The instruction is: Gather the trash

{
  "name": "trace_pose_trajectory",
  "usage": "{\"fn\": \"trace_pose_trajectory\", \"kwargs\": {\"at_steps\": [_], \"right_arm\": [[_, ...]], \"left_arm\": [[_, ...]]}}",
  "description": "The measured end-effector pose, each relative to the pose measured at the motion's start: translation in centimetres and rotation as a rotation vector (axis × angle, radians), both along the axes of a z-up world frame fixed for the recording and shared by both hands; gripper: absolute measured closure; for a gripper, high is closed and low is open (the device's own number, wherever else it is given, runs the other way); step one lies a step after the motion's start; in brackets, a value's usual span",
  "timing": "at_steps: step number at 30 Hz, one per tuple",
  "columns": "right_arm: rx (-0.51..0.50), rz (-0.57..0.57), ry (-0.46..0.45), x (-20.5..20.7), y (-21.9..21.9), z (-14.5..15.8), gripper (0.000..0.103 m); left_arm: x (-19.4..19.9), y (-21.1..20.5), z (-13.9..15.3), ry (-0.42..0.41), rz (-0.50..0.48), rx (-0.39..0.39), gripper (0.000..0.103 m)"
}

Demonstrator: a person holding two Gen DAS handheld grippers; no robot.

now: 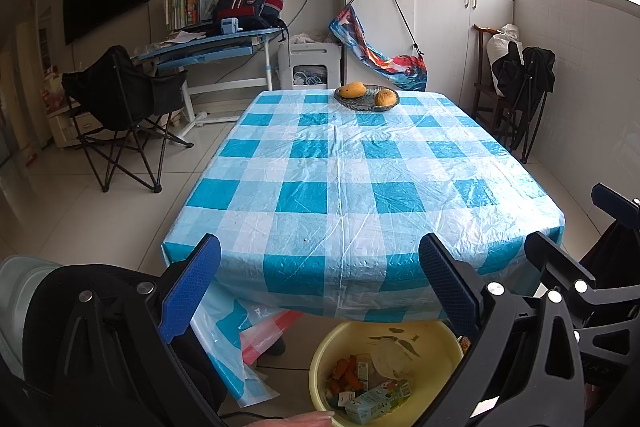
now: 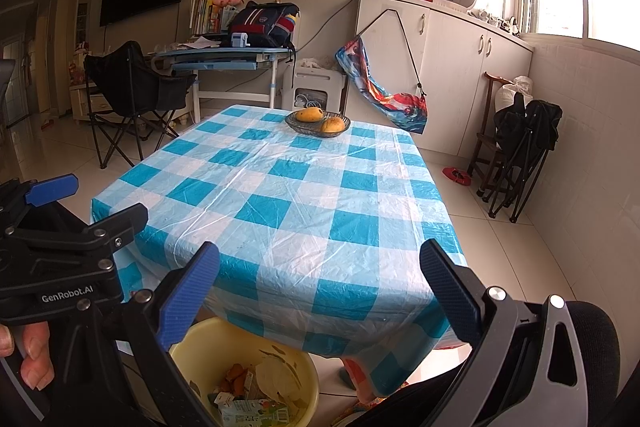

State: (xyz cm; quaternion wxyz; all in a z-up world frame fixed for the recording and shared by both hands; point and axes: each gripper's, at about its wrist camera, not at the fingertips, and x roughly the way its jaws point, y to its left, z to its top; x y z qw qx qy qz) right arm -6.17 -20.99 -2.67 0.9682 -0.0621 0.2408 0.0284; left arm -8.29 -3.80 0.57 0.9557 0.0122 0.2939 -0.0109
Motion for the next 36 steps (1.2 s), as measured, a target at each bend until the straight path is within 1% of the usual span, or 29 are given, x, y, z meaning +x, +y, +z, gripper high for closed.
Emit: {"fn": "trace_pose_trajectory", "kwargs": {"at_steps": [36], "right_arm": [[0.0,0.0,0.001,0.11,-0.05,-0.07,0.007]], "left_arm": [[-0.03,0.06,-0.04,-0.002,0.0,0.003,0.007]]}}
